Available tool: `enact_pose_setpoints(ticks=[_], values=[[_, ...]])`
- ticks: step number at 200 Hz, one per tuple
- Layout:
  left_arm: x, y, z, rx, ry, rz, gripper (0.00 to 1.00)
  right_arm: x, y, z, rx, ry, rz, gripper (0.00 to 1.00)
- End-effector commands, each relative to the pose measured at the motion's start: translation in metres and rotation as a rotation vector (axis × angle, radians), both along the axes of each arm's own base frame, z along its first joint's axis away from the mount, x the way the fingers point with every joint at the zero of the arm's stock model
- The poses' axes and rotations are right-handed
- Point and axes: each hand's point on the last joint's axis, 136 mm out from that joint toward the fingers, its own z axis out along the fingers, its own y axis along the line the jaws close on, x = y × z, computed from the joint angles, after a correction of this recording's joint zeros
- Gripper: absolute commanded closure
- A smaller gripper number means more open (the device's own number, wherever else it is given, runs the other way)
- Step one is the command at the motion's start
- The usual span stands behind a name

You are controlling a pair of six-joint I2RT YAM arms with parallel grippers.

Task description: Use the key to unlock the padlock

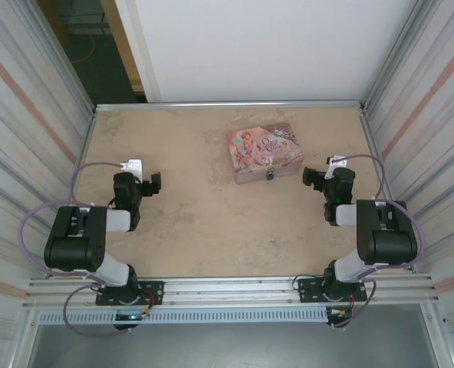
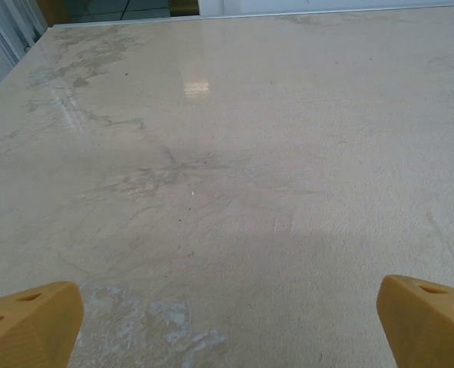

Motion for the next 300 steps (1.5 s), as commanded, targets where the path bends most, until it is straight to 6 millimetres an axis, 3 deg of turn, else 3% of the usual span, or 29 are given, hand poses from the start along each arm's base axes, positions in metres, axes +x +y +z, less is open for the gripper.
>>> enact_pose_setpoints(ticks=[1,238,300], values=[[0.006,-0.001,0.010,0.001,-0.028,-0.002,0.01,0.002,-0.002,-0.001,-0.015,0.006,-0.015,0.01],[0.005,0.000,0.012,0.001,-0.034,0.003,0.01,0.001,-0.005,0.002,-0.002,-0.004,-0.025,0.01],[-0.004,0.004,0.052,0.009,-0.055,0.034,0.01,-0.012,-0.021,0.029,0.051,-0.011,-0.091,0.01]])
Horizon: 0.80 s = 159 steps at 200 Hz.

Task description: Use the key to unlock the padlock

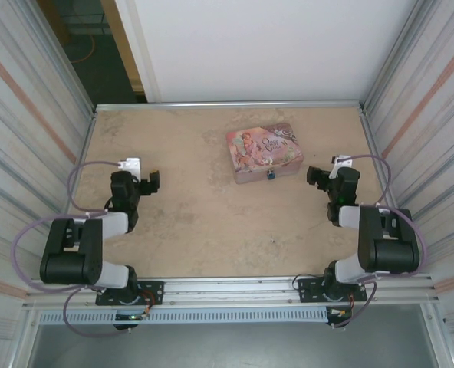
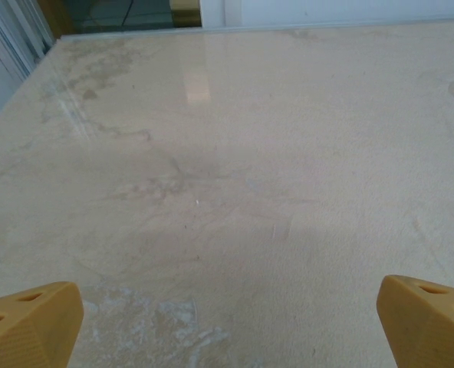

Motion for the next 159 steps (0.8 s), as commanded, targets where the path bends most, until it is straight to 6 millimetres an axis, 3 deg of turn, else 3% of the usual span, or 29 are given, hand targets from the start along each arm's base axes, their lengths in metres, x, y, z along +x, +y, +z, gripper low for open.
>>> enact_pose_setpoints(ticks=[1,49,81,124,159], values=[[0.001,0.004,0.028,0.010,-0.035,0.033,0.01,-0.006,-0.008,0.015,0.032,-0.003,-0.048,0.01],[0.001,-0.005,0.062,-0.083,-0.039,0.046,0.01,-0.021,-0.008,0.035,0.141,0.059,-0.065,0.01],[-0.002,-0.013,0.070,-0.186,0.058,0.082,0.01,-0.029,0.000,0.046,0.263,0.097,-0.065,0.01],[-0.003,-0.049,0.074,-0.349,0.168,-0.012,0.01,-0.037,0.015,0.059,0.409,0.112,-0.035,0.01],[-0.001,-0.083,0.073,-0.459,0.226,-0.096,0.01,-0.032,0.030,0.069,0.521,0.107,0.028,0.01]])
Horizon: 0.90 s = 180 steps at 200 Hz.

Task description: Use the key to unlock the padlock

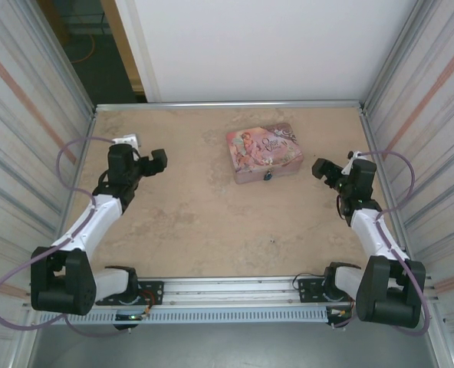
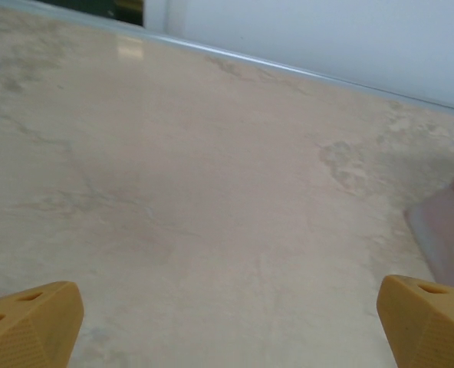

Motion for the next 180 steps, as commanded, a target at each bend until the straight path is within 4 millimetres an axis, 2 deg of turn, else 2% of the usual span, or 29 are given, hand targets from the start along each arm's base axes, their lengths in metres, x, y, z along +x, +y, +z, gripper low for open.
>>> enact_pose_setpoints(ticks=[1,41,75,121,153,180], values=[[-0.004,-0.030,-0.005,-0.130,0.077,-0.070,0.01,0.003,0.015,0.016,0.131,-0.011,0.040,0.01],[0.008,-0.087,-0.003,-0.241,0.116,-0.237,0.02,0.019,0.021,0.025,0.216,-0.029,0.089,0.01],[0.019,-0.144,-0.003,-0.275,0.144,-0.365,0.01,0.037,0.023,0.022,0.280,-0.015,0.132,0.01],[0.032,-0.213,-0.015,-0.352,0.198,-0.486,0.01,0.067,0.028,0.013,0.327,0.019,0.189,0.01],[0.042,-0.248,-0.030,-0.366,0.244,-0.539,0.02,0.088,0.036,-0.002,0.377,0.052,0.225,0.01],[0.050,-0.264,-0.044,-0.399,0.286,-0.555,0.02,0.103,0.047,-0.013,0.385,0.069,0.266,0.01]])
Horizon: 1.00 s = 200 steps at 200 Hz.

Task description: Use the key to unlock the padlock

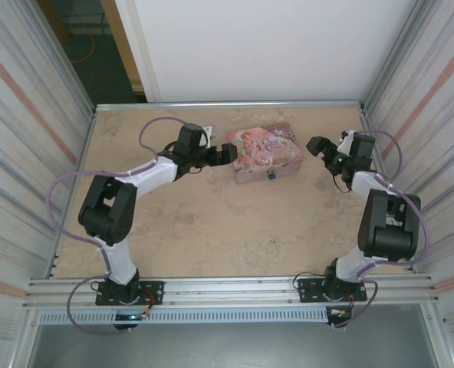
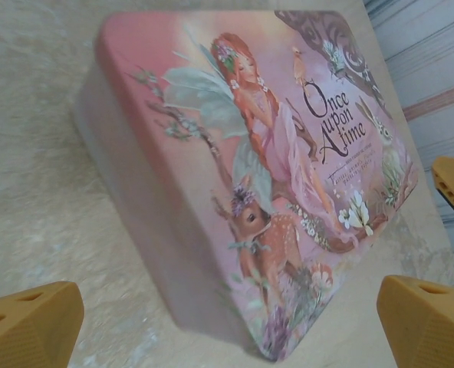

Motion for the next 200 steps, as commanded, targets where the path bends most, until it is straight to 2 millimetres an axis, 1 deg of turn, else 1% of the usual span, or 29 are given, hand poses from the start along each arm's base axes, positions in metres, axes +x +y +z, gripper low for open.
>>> enact_pose_setpoints(ticks=[1,39,83,109,135,176,200], values=[[0.009,-0.018,0.005,-0.064,0.020,-0.026,0.02,0.016,0.017,0.003,0.041,-0.023,0.061,0.01],[0.016,-0.036,-0.012,-0.101,0.082,-0.063,0.01,0.029,0.033,-0.011,0.055,-0.007,0.118,0.01],[0.016,-0.053,-0.021,-0.127,0.110,-0.099,0.01,0.031,0.056,-0.019,0.081,0.007,0.199,0.01],[0.015,-0.061,-0.021,-0.137,0.117,-0.118,0.01,0.026,0.066,-0.022,0.079,0.017,0.230,0.01],[0.014,-0.065,-0.018,-0.145,0.113,-0.127,0.01,0.019,0.075,-0.019,0.081,0.016,0.265,0.01],[0.011,-0.063,-0.010,-0.149,0.099,-0.130,0.01,0.002,0.094,-0.014,0.068,0.020,0.319,0.01],[0.008,-0.059,-0.004,-0.141,0.082,-0.127,0.01,-0.012,0.108,-0.011,0.065,0.024,0.351,0.01]])
